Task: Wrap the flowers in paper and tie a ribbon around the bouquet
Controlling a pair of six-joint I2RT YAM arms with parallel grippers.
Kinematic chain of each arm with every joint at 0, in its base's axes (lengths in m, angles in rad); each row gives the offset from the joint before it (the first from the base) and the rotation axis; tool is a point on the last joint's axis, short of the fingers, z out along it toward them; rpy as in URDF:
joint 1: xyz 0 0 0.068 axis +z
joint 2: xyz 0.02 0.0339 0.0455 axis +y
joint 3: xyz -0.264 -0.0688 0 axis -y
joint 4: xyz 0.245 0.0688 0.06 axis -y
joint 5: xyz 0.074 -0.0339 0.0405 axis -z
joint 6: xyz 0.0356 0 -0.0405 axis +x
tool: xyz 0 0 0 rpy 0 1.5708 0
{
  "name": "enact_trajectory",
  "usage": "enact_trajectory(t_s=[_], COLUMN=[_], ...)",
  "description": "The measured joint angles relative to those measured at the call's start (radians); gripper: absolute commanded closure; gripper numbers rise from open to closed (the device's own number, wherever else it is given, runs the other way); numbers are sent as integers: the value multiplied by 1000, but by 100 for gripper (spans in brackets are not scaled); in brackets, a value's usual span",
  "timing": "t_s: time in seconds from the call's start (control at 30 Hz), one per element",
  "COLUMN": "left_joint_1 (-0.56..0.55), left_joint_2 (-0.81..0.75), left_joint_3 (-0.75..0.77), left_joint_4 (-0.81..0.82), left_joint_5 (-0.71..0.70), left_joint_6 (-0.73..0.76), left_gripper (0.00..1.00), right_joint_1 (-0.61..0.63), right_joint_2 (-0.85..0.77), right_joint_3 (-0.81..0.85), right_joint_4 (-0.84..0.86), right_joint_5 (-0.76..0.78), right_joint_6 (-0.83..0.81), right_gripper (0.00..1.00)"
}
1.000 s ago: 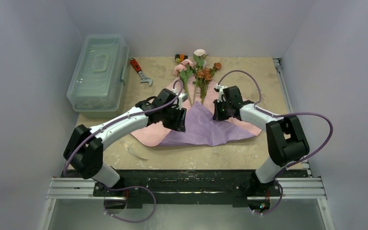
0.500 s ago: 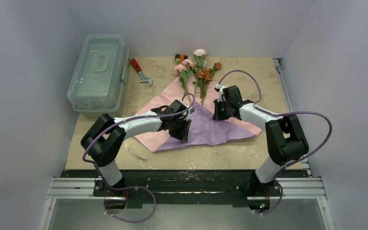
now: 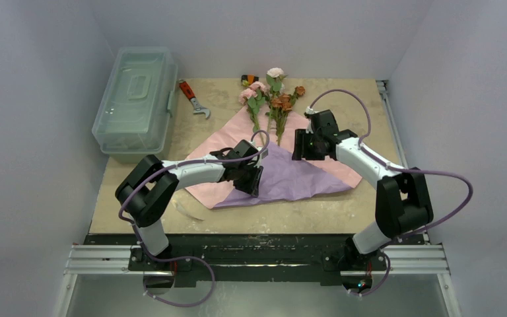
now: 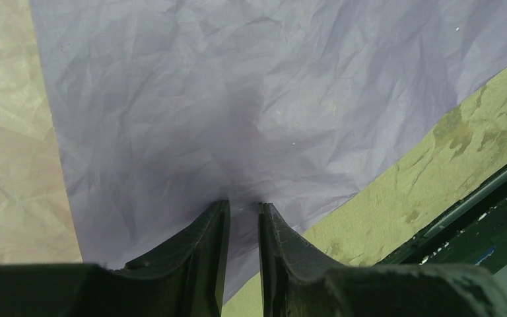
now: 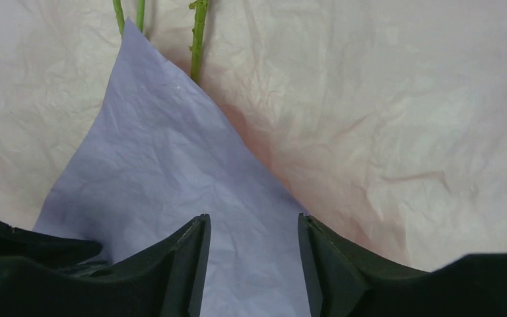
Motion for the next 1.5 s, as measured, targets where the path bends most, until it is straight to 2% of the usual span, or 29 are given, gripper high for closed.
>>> enact_trajectory(t_s=[0.13,0.23,0.33,0.4,0.53,0.77,0.97,1.4,1.5], left_joint_1=[0,1,1,1,1,1,1,1,1], left_joint_2=[0,0,0,0,0,-13,-34,-43,-45], left_joint_3=[-2,-2,-2,-2,-2,-23,-57,-73,-73], left_joint_4=[3,3,4,4,4,27,66,85,83], left_joint_5=[0,0,0,0,0,-1,-6,-13,-18], left_joint_6=[0,0,4,7,15,16,14,14,14], left_gripper=[75,76,76,77,76,77,77,78,76], right_joint_1=[0,6,35,56,66,-18,-134,-293,-319], right_joint_2=[-102,-188,-279,-288,-238,-194,-203,-245,-251], right_joint_3=[3,-45,-182,-262,-380,-408,-408,-398,-398], right_joint_4=[-104,-116,-99,-87,-56,-19,-50,-167,-179], right_joint_5=[23,13,-18,-42,-73,-92,-78,86,116], right_joint_6=[92,193,301,354,430,459,467,462,461], right_gripper=[57,58,61,67,71,78,79,81,83])
